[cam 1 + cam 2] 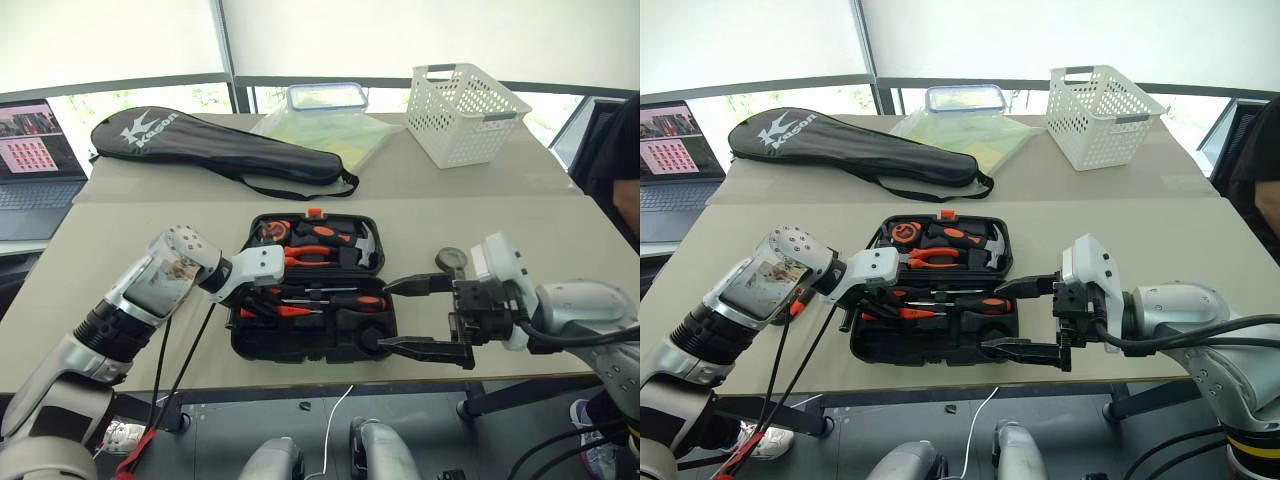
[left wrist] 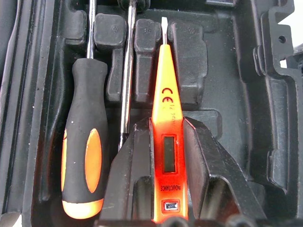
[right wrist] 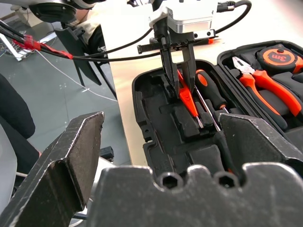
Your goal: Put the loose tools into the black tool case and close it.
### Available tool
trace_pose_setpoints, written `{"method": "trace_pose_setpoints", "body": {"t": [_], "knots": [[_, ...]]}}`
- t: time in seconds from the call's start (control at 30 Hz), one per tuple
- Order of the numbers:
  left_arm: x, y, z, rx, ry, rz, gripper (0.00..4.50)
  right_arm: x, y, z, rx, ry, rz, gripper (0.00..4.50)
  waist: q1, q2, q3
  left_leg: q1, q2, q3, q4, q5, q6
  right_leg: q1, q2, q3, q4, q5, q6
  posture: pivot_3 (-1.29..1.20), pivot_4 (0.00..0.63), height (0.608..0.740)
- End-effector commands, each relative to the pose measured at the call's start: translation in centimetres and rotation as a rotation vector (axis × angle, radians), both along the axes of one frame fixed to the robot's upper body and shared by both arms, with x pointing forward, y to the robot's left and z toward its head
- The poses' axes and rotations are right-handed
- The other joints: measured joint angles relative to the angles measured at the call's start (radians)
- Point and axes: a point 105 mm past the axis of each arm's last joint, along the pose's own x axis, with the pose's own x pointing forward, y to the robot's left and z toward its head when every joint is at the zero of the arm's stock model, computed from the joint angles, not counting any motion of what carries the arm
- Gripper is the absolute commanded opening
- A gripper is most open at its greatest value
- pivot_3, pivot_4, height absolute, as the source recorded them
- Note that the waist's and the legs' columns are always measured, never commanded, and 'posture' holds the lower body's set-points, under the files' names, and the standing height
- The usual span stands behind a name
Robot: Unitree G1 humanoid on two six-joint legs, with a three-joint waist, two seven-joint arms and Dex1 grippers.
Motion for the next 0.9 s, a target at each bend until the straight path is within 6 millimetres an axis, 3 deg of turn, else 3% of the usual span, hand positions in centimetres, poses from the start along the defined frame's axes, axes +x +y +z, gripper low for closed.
{"method": "trace_pose_setpoints", "body": {"t": [0.03, 0.1, 0.33, 0.53, 0.63, 0.73, 0.9], "knots": [[0.2, 0.0, 0.5, 0.01, -0.024, -0.024, 0.43, 0.1, 0.2, 0.8, 0.02, -0.035, 0.008, 4.5, 0.0, 0.0, 0.0, 0.0, 0.0, 0.0, 0.0, 0.0, 0.0, 0.0, 0.0, 0.0, 0.0, 0.0, 0.0, 0.0, 0.15, 0.74], [0.2, -0.3, 1.1, -0.024, -0.022, -0.034, 1.44, 0.2, 0.2, 0.8, 0.022, -0.035, 0.005, 4.5, 0.0, 0.0, 0.0, 0.0, 0.0, 0.0, 0.0, 0.0, 0.0, 0.0, 0.0, 0.0, 0.0, 0.0, 0.0, 0.0, 0.15, 0.74], [-1.0, 0.8, 4.9, -0.146, -0.023, -0.058, 3.78, 0.0, 0.2, 0.3, 0.019, -0.018, 0.01, 4.5, -0.002, 0.0, 0.0, -0.002, 0.0, 0.0, 0.001, 0.0, 0.0, -0.002, 0.0, 0.0, 0.0, 0.0, 0.0, 0.0, 0.15, 0.74], [-1.0, 2.4, 6.0, -0.301, -0.054, 0.005, 3.78, -0.1, 0.1, 0.3, 0.023, -0.011, 0.006, 4.5, -0.001, 0.0, 0.0, -0.002, 0.0, 0.0, 0.001, 0.0, 0.0, -0.002, 0.0, 0.0, 0.001, 0.0, 0.0, 0.0, 0.15, 0.74], [-1.0, 2.4, 4.6, -0.367, -0.096, 0.013, 3.08, 0.0, 0.1, 0.3, 0.019, -0.008, 0.007, 4.5, 0.0, 0.0, 0.0, -0.002, 0.0, 0.0, 0.001, 0.0, 0.0, -0.002, 0.0, 0.0, 0.001, 0.0, 0.0, 0.0, 0.15, 0.74], [-0.9, 2.0, 2.9, -0.39, -0.181, 0.005, 1.89, -0.1, 0.1, 0.2, 0.016, -0.004, 0.01, 4.5, 0.002, 0.0, 0.0, -0.002, 0.0, 0.0, 0.001, 0.0, 0.0, -0.002, 0.0, 0.0, 0.001, 0.0, 0.0, 0.0, 0.15, 0.74], [-0.5, 1.7, 1.9, -0.433, -0.256, 0.036, 0.06, -0.1, 0.1, 0.3, 0.013, -0.002, 0.012, 4.5, 0.002, 0.0, 0.0, -0.002, 0.0, 0.0, 0.001, 0.0, 0.0, -0.002, -0.005, -0.001, 0.0, 0.0, 0.0, 0.0, 0.15, 0.74]]}}
